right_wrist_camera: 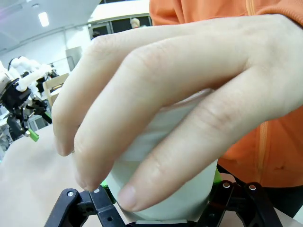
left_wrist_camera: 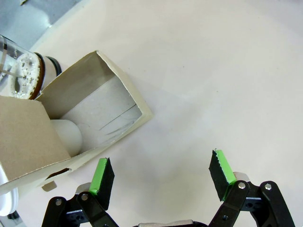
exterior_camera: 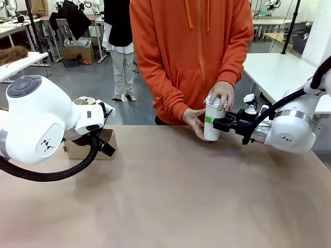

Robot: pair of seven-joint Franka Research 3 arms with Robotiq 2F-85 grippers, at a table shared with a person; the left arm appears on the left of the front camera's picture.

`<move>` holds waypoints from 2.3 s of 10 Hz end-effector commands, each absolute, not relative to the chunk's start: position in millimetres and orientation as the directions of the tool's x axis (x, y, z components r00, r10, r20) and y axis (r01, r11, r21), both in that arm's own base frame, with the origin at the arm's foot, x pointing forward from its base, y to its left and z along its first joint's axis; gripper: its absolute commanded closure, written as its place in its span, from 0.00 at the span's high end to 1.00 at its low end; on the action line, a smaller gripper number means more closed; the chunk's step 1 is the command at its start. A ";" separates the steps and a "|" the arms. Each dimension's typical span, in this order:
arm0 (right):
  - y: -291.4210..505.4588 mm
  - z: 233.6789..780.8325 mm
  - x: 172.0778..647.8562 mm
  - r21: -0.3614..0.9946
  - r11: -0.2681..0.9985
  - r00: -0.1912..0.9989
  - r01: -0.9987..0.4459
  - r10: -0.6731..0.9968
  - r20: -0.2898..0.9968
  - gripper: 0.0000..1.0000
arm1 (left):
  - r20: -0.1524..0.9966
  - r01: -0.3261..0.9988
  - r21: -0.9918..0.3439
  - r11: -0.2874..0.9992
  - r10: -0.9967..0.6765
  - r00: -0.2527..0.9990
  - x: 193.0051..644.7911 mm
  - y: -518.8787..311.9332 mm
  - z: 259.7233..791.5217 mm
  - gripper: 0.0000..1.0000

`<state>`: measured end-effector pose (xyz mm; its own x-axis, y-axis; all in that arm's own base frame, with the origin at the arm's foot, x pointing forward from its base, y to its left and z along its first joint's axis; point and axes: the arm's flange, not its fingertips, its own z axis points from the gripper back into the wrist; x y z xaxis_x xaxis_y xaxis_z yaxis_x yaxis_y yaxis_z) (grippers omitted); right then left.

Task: Pour a drink into a cup and package it in a carrier.
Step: When a person places the Paper Cup Lid on the 600 ml Paper Cup , lift the 600 ml Paper Cup.

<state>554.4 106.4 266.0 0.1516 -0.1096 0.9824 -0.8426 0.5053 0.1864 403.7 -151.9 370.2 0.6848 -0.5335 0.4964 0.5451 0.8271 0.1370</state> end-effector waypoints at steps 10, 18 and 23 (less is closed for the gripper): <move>107.5 268.2 554.3 0.185 0.502 0.147 -0.845 -0.115 0.982 0.80 | 0.498 0.546 0.135 0.827 -0.533 0.684 403.5 -151.7 370.5 1.00; 107.5 268.2 554.3 0.185 0.502 0.147 -0.845 -0.115 0.982 0.80 | 0.498 0.546 0.135 0.827 -0.533 0.684 403.5 -151.7 370.5 1.00; 108.8 369.1 516.1 0.124 0.485 0.118 -0.866 -0.043 0.992 0.80 | 0.498 0.546 0.135 0.827 -0.533 0.684 403.5 -151.7 370.5 1.00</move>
